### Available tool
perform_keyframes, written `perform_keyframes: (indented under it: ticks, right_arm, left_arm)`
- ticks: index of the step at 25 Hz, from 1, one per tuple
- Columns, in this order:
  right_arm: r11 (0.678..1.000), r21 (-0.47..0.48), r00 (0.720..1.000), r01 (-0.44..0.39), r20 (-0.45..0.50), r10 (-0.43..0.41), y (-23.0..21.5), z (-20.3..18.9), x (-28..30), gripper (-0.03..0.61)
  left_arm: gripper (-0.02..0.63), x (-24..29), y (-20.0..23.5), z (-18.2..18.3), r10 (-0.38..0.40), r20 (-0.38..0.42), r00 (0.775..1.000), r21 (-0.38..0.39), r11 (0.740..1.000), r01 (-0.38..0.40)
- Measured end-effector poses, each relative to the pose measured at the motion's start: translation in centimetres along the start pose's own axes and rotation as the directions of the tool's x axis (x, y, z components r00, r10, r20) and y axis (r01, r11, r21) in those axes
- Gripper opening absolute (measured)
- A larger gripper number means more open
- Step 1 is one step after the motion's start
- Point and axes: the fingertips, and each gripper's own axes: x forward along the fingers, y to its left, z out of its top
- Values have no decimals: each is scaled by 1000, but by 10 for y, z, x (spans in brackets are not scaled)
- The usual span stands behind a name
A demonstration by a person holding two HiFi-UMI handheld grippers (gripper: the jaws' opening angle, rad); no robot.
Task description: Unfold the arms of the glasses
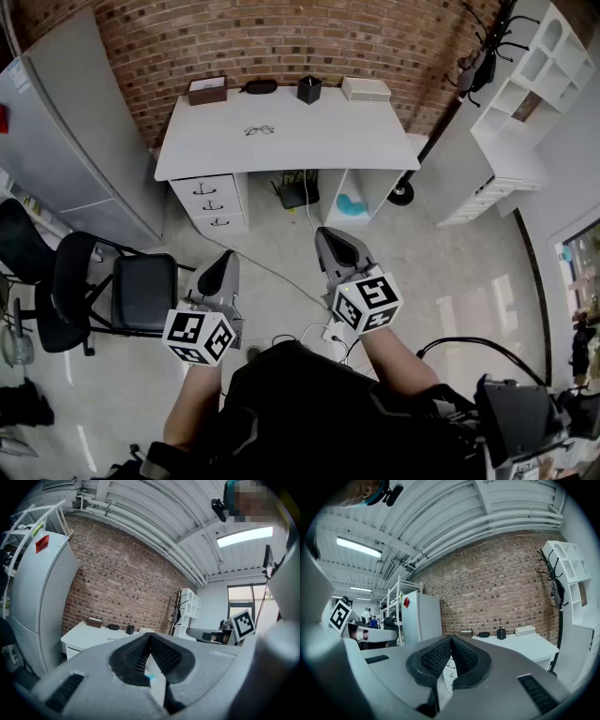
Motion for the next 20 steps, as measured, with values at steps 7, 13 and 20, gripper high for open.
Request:
perform_keyframes:
  ticks: [7, 13, 20]
  right_arm:
    - [1000, 8, 1000, 5, -4, -5, 2, -1, 1, 8]
    - [1000, 14, 1000, 10, 14, -11, 4, 1, 1, 8]
    - [1000, -2, 1000, 5, -4, -5, 18, -4, 9, 8]
  left_arm:
    - [8, 0, 2, 1, 1, -3, 1000, -4, 1000, -1]
    - [8, -1, 3, -1, -6, -15, 1000, -5, 1000, 6]
    - [8, -7, 14, -4, -18, -21, 1000, -20, 1000, 18]
